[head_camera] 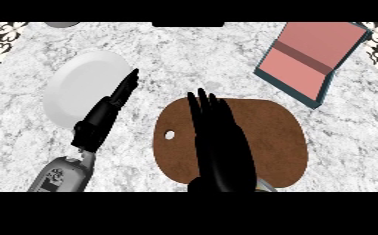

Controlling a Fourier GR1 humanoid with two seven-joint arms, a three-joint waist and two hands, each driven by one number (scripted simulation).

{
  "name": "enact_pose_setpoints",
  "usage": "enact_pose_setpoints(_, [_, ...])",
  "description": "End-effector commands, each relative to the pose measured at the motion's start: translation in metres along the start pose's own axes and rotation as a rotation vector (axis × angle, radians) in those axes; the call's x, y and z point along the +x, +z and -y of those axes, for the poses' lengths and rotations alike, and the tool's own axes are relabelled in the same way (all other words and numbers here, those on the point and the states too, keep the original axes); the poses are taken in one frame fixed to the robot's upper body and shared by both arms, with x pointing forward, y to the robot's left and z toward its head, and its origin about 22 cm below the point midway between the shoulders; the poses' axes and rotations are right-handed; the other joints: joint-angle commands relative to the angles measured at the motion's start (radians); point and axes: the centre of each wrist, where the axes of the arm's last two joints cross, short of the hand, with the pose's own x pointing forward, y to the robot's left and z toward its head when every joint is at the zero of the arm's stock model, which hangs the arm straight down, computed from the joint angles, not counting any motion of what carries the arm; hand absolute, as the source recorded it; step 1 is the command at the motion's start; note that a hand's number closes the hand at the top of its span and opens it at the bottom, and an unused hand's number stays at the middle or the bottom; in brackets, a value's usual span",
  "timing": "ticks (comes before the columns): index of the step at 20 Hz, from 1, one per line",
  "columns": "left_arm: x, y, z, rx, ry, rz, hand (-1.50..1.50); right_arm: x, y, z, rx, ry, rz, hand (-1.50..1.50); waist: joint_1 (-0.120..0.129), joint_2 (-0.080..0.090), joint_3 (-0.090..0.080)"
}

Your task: Pick the squash from the cutting board and place it in the cardboard box

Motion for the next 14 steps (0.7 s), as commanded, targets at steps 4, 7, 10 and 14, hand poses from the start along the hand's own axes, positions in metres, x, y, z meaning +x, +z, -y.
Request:
enact_pose_setpoints(4, [-0.008,0.008,0.005,-0.002,0.008,0.003,0.0,-0.007,-0.028,-0.022,0.065,0.05,-0.166,-1.5,0.002,0.001,0.0])
enact_pose_setpoints(7, [-0.018,-0.005,-0.023,0.003,0.012,-0.005,0.0,-0.02,-0.024,-0.006,0.073,0.059,-0.166,-1.5,-0.009,0.001,0.0])
enact_pose_setpoints(10, [0.008,-0.009,-0.003,0.006,0.008,-0.002,0.0,-0.03,-0.03,-0.029,0.061,0.047,-0.158,-1.5,-0.004,0.0,0.001])
enact_pose_setpoints(14, [-0.001,0.012,0.002,-0.011,0.012,-0.013,0.0,-0.019,-0.05,-0.027,0.016,0.054,-0.138,-1.5,0.002,0.0,0.001])
